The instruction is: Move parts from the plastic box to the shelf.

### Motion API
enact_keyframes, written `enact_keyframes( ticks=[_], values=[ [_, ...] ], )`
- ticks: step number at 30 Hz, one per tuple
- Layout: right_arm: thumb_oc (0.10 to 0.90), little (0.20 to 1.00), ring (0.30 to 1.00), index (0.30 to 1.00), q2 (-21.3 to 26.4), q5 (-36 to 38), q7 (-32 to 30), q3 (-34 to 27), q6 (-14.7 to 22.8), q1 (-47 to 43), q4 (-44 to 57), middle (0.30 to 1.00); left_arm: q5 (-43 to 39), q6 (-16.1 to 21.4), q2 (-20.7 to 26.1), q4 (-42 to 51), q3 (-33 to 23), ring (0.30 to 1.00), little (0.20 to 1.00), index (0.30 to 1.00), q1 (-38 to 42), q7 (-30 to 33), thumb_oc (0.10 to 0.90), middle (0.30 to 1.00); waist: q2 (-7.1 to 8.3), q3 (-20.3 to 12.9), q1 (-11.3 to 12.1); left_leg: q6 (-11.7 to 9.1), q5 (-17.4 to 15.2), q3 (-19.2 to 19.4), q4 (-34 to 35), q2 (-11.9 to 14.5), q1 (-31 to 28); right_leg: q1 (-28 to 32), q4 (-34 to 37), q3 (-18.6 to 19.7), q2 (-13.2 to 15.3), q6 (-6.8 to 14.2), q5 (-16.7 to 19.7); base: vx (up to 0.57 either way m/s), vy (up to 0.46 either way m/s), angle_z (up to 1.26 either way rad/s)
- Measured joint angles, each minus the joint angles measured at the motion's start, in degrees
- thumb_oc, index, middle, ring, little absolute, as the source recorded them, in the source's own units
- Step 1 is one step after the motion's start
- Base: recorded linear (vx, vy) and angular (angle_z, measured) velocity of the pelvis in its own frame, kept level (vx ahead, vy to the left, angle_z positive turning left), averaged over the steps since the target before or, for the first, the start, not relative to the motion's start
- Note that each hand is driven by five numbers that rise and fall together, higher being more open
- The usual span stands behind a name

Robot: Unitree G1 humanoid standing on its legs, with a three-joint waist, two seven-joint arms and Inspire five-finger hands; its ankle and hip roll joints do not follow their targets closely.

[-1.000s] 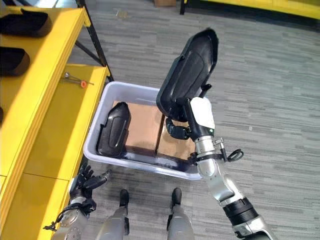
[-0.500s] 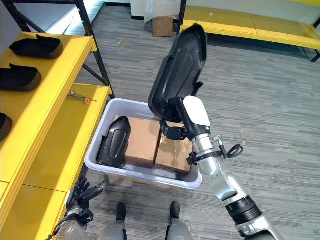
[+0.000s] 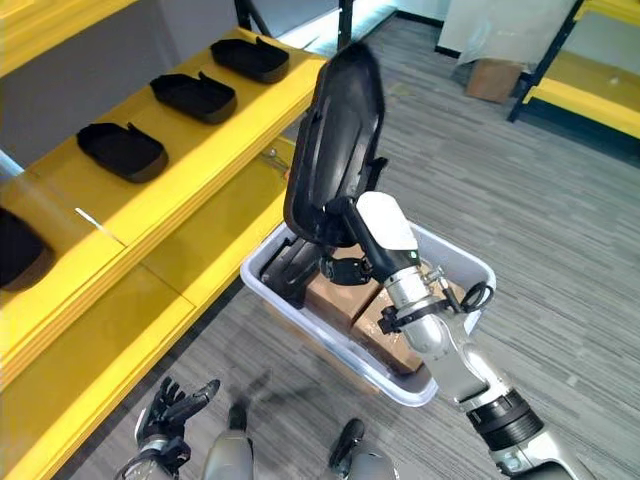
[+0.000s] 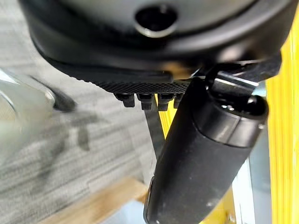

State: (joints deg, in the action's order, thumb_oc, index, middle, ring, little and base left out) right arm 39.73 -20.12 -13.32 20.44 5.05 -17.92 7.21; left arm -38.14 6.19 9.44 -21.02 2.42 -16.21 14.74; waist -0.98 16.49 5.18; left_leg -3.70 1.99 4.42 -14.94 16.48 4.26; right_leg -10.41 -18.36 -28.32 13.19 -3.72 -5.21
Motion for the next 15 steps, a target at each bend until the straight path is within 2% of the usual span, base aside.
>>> enact_keyframes(
  ticks=[1,2,3,4,5,6,7,8,9,10,11,15],
  values=[
    [0.4,0.3,0.3,0.3,-0.1,0.0,0.0,-0.8,0.0,1.1,0.0,0.3,-0.2,-0.1,-0.2,-0.4,0.1,1.0,1.0,1.0,0.5,-0.1,0.9,1.0,0.08,0.1,-1.6,-2.2,-2.4,1.9,-3.4,1.2,-1.4,1.1,0.3,-3.1,1.5,0.7,0.6,0.02,0.123,0.98],
    [0.4,0.3,0.3,0.3,0.0,0.0,0.0,-2.0,-0.1,3.0,0.0,0.3,-1.3,-0.5,-0.3,-0.9,0.2,1.0,1.0,1.0,1.2,-0.2,0.9,1.0,0.12,0.1,-3.2,-3.3,-3.1,3.9,-5.4,2.9,-2.4,2.4,0.3,-5.3,2.6,1.5,1.2,0.01,0.134,1.13],
    [0.4,0.3,0.3,0.3,0.8,0.0,0.0,-2.4,-0.3,3.8,0.0,0.3,-2.1,-0.5,-0.4,-0.8,0.4,1.0,1.0,1.0,1.8,-0.2,0.9,1.0,0.09,0.0,-3.8,-4.0,-2.7,5.0,-2.1,3.4,-5.9,2.5,-0.3,-5.6,3.5,2.3,1.5,0.08,0.141,0.95],
    [0.4,0.3,0.3,0.3,1.4,0.0,0.0,-3.8,-0.3,4.7,0.4,0.3,-2.0,-0.5,-0.9,-0.8,0.9,1.0,1.0,1.0,2.2,-0.5,0.9,1.0,-0.8,-0.5,-4.3,-4.3,-2.3,4.0,3.6,2.6,-8.4,1.9,-0.6,-5.7,4.0,3.7,2.1,0.05,0.161,0.62],
    [0.4,0.3,0.3,0.3,1.3,0.0,0.0,-5.8,-0.3,5.8,1.0,0.3,-2.0,-0.5,-1.6,-0.8,1.3,1.0,1.0,1.0,2.7,-0.6,0.9,1.0,-1.6,-0.9,-5.0,-5.1,-3.3,3.7,8.2,1.7,-9.5,1.4,-0.8,-6.3,4.5,4.8,2.9,0.06,0.186,0.64],
    [0.4,0.3,0.3,0.3,0.9,0.0,0.0,-8.1,-0.5,7.1,1.9,0.3,-2.0,-0.8,-2.0,-0.8,1.6,1.0,1.0,1.0,3.4,-0.6,0.9,1.0,-1.91,-1.0,-5.3,-5.4,-3.5,3.5,11.6,0.5,-10.4,1.4,-0.8,-6.9,5.8,6.1,4.3,0.04,0.197,0.68],
    [0.4,0.3,0.3,0.3,0.8,0.0,0.0,-9.4,-0.7,7.9,2.2,0.3,-2.0,-1.1,-2.0,-0.6,2.1,1.0,1.0,1.0,3.8,-0.7,0.9,1.0,-1.81,-1.0,-5.2,-6.0,-3.9,3.0,13.0,-0.8,-10.4,1.4,-0.3,-6.8,7.1,6.8,5.8,0.03,0.145,0.66],
    [0.4,0.3,0.3,0.3,0.8,0.0,0.0,-9.9,-1.0,8.0,2.2,0.3,-1.9,-1.2,-2.0,-0.2,2.0,1.0,1.0,1.0,3.6,-1.3,0.9,1.0,-1.43,-1.2,-4.9,-6.9,-4.6,2.7,13.4,-2.5,-10.3,1.5,1.2,-4.9,8.3,7.8,7.4,0.02,0.128,0.44],
    [0.4,0.3,0.3,0.3,0.1,0.1,0.2,-9.8,-1.0,7.9,2.3,0.3,-1.8,-1.2,-1.6,0.0,1.7,1.0,1.0,1.0,2.9,-1.7,0.9,1.0,-0.86,-1.5,-3.9,-7.2,-4.9,2.3,13.5,-4.2,-10.2,1.4,2.7,-3.4,9.5,8.3,8.9,0.01,0.16,0.39],
    [0.4,0.3,0.3,0.3,-0.7,0.0,0.5,-9.3,-0.8,8.0,2.8,0.3,-1.6,-1.2,-1.1,0.2,0.6,1.0,1.0,1.0,1.7,-1.7,0.9,1.0,-0.66,-1.7,-2.9,-6.5,-5.4,1.9,13.5,-5.9,-9.8,1.9,3.9,-1.7,10.3,7.9,10.4,-0.07,0.215,0.3],
    [0.4,0.3,0.3,0.3,-1.4,0.0,0.6,-9.3,-0.6,8.3,3.2,0.3,-1.3,-1.2,-1.0,0.9,-0.4,1.0,1.0,1.0,0.7,-1.8,0.9,1.0,-0.39,-1.9,-2.9,-6.2,-5.6,1.4,13.5,-6.5,-9.6,2.4,4.7,-1.8,11.0,9.1,11.3,-0.08,0.225,0.29],
    [0.4,0.3,0.3,0.3,-2.8,0.0,1.4,-8.5,0.3,8.2,3.3,0.3,-1.0,-1.2,0.5,1.2,-3.2,1.0,1.0,1.0,-3.6,-1.6,0.9,1.0,0.86,-2.7,-0.2,-5.8,-5.7,1.0,12.4,-7.9,-9.0,3.6,7.3,-2.2,11.5,10.2,13.5,-0.03,0.109,0.06]
  ],
)
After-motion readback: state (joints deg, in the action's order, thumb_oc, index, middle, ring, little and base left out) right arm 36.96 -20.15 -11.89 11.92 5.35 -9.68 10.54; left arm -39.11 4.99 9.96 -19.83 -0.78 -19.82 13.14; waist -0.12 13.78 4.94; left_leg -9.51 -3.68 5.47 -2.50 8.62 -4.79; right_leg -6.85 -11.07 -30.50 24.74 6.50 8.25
